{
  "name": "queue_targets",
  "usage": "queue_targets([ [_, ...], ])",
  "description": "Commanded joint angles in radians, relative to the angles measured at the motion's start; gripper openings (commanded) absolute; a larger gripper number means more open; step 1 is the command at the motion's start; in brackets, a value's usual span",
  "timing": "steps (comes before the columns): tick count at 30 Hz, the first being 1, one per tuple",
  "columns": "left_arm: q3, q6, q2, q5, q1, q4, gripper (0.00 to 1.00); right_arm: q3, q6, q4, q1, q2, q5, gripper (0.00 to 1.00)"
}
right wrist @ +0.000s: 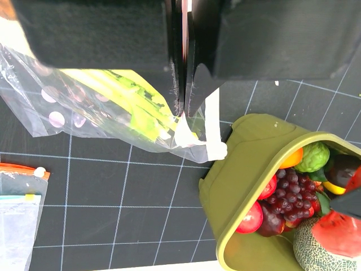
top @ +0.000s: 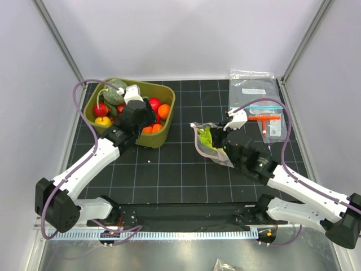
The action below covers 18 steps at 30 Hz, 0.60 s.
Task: Place the food in the zip-top bag and seal the zipper
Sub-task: Pick up the fake fruit from the bin.
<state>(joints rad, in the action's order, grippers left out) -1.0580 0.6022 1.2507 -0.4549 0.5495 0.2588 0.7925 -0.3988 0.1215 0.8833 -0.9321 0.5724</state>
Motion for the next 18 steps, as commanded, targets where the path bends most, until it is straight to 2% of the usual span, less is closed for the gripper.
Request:
queue_targets([
  [1, -0.002, 0.007, -0.042, 0.196, 0.015, -0.098, 0.32, 0.037, -0.003, -0.046, -0.001, 0.007, 0.000, 0.01],
  [12, 0.081, -0.027, -0.135, 0.612, 0.099, -0.115, 0.31, 0.056, -0.003, -0.028, -0.001, 0.007, -0.019, 0.01],
  [18, 0.156, -0.044, -0.252, 0.711, 0.133, -0.136, 0.31, 0.063, -0.009, -0.005, -0.006, 0.010, 0.009, 0.01],
])
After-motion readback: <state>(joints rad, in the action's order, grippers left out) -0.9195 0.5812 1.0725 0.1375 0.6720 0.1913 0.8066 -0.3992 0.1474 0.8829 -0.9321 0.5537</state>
